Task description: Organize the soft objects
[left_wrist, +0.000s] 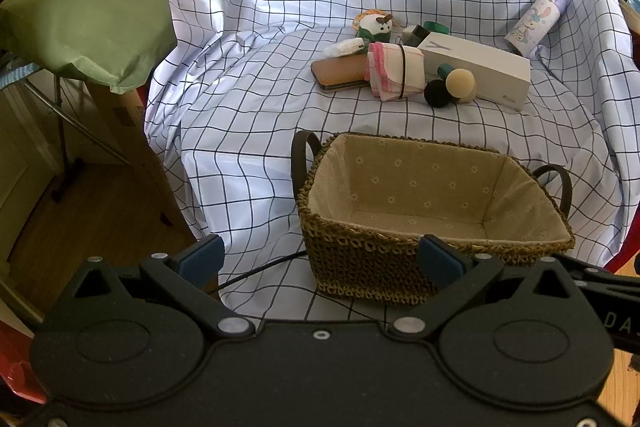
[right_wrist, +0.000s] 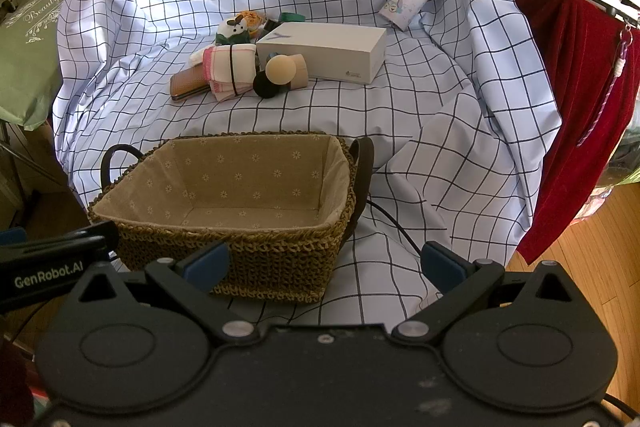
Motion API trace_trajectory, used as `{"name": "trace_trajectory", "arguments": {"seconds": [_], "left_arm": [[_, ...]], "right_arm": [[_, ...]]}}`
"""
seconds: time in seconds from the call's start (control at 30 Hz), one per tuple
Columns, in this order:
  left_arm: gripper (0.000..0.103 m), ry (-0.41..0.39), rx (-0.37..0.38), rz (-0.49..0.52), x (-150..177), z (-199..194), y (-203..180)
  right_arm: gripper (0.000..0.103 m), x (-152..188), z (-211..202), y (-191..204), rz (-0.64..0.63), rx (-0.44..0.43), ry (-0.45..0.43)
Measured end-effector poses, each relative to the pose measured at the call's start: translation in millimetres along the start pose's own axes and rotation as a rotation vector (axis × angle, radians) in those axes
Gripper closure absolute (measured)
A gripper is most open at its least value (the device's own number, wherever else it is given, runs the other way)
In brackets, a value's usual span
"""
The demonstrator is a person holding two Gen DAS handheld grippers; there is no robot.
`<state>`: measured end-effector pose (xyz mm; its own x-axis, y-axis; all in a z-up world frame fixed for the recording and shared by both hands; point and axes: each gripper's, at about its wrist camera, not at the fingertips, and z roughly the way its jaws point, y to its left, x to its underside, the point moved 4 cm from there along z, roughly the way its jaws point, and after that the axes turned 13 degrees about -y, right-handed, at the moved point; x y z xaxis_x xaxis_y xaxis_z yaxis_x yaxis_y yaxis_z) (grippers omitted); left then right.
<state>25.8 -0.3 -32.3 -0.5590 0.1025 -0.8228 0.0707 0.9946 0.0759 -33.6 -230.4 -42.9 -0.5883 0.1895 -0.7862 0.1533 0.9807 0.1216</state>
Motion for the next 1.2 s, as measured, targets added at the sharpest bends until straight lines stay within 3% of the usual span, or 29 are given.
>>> {"name": "trace_trajectory", "arguments": {"seconds": [1.2], "left_arm": [[0.003,0.001,0.0,0.0,-0.1,0.1,0.2]], "right_arm": [[0.0,3.2,0.5,0.7,0.006,0.002,0.004]]}}
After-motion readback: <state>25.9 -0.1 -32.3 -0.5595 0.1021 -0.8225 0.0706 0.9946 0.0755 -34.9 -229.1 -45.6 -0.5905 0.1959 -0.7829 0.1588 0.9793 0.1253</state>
